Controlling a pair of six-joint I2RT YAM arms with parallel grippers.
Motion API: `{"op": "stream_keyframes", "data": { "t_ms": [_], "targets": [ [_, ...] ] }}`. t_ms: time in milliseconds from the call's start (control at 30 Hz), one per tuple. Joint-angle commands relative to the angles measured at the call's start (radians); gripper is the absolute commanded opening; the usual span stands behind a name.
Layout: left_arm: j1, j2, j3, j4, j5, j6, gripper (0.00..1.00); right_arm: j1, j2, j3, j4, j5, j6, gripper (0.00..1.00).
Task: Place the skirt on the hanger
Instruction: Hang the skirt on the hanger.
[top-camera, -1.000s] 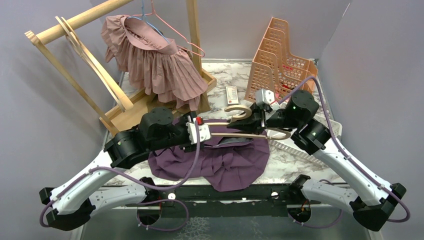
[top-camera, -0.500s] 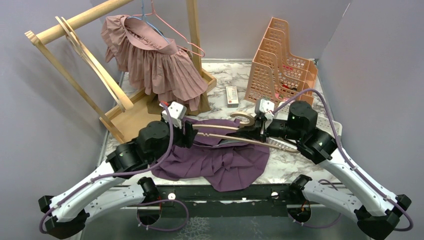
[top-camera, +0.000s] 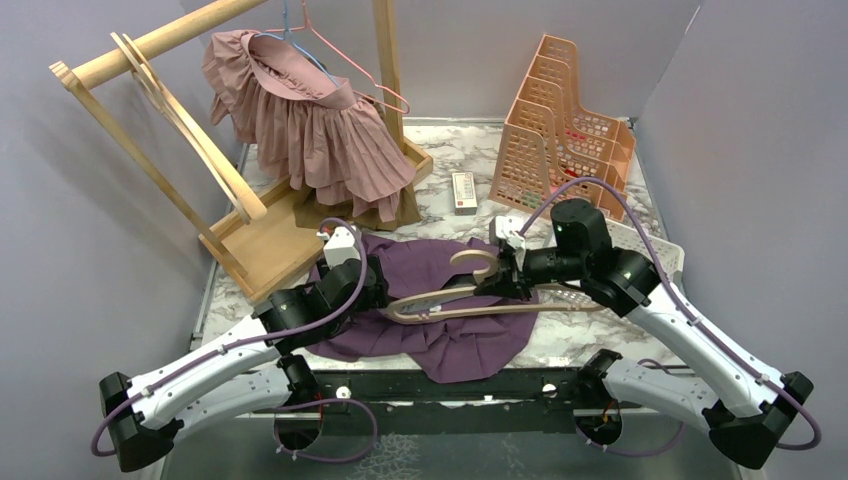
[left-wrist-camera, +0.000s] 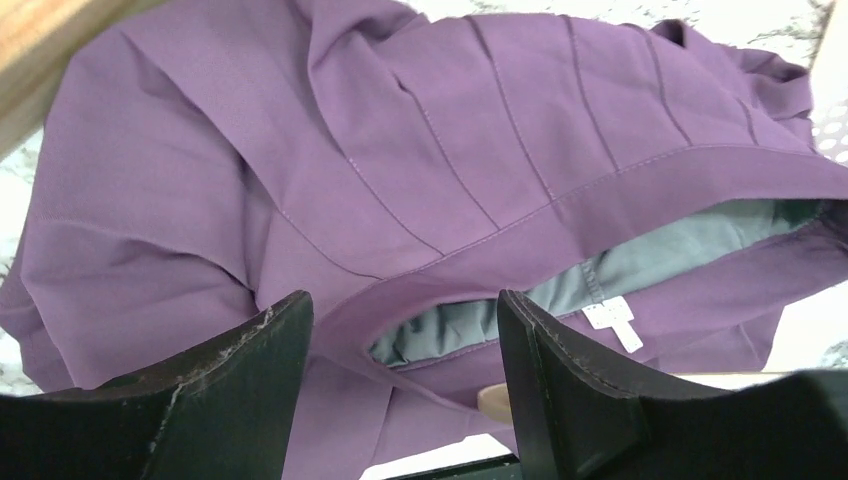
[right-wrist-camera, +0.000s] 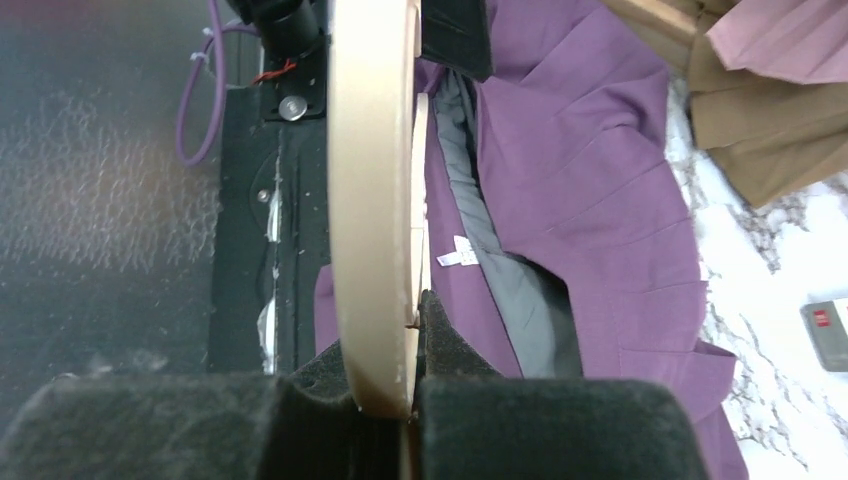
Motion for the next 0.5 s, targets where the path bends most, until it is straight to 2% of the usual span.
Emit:
{"op": "stream_keyframes", "data": {
  "t_ms": [0,100,233,333,467],
  "targets": [
    [0.010,0.008,-0.033,0.011,0.013,-0.079,0.71,0.001,0.027,0.026,-0.059,-0.055,-0.042,0.01],
    [0.020,0.026,-0.047,0.017,0.048,-0.067,0.68,0.001,0.035,0.021,-0.041,0.001,-0.045,0.01],
    [0.026,0.019,-0.063,-0.029,0.079,-0.073,0.53,0.000,0.015,0.000,0.035,0.083,-0.024,0.01],
    [0.027,-0.001,-0.052,-0.072,0.104,-0.079,0.53,0.001,-0.001,-0.017,0.093,0.126,-0.013,0.01],
    [0.027,-0.015,-0.039,-0.108,0.142,-0.081,0.59,0.001,-0.003,-0.034,0.139,0.138,-0.008,0.01]
  ]
}}
